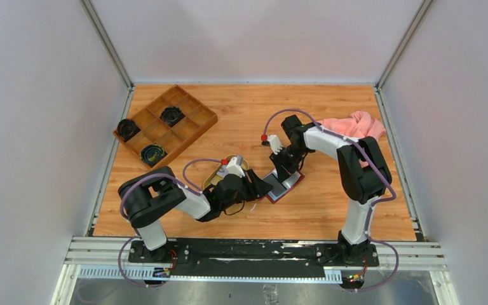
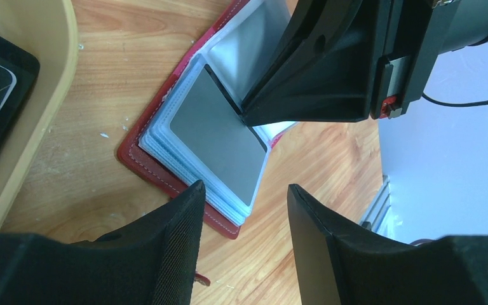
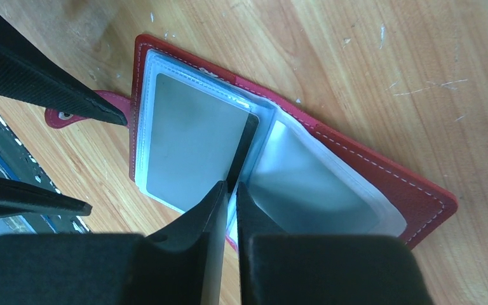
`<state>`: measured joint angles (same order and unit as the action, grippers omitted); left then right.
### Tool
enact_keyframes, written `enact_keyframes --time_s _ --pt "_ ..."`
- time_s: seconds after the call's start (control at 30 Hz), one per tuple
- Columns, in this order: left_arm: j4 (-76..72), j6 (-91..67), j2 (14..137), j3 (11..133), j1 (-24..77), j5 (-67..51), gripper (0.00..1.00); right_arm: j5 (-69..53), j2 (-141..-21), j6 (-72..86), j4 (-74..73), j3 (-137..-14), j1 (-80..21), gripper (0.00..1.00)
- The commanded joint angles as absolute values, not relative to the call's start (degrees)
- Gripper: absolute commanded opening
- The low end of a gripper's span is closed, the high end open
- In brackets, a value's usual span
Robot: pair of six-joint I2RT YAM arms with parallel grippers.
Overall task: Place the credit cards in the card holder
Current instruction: Insert the credit card into the card holder.
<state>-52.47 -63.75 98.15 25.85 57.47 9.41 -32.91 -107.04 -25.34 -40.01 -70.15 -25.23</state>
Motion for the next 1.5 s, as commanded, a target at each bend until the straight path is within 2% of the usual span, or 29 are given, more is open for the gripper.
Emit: enact_keyframes --time_s 0.0,0.53,1.17,1.33,1.47 --pt "-54.67 -64.10 99.65 25.49 57.83 11.42 0.53 -31.03 -109.51 -26.10 -42.92 -71.44 -25.75 0.13" --pt "-55.24 -64.52 100.86 25.84 57.33 12.19 0.45 -31.55 -110.76 -26.18 -43.77 -71.83 -25.66 0.13" --pt "-57.15 -66.23 103.20 26.00 55.90 11.71 0.45 -31.79 -110.92 -26.28 -43.95 -71.92 -25.53 0.13" --pt "-58.23 -66.51 103.43 25.81 55.75 11.18 0.39 -31.86 -110.92 -26.28 -44.03 -71.98 -25.64 0.13" --pt "-58.57 -66.86 102.98 25.25 55.77 11.16 0.38 -31.90 -110.92 -26.28 -44.03 -72.00 -25.63 0.13"
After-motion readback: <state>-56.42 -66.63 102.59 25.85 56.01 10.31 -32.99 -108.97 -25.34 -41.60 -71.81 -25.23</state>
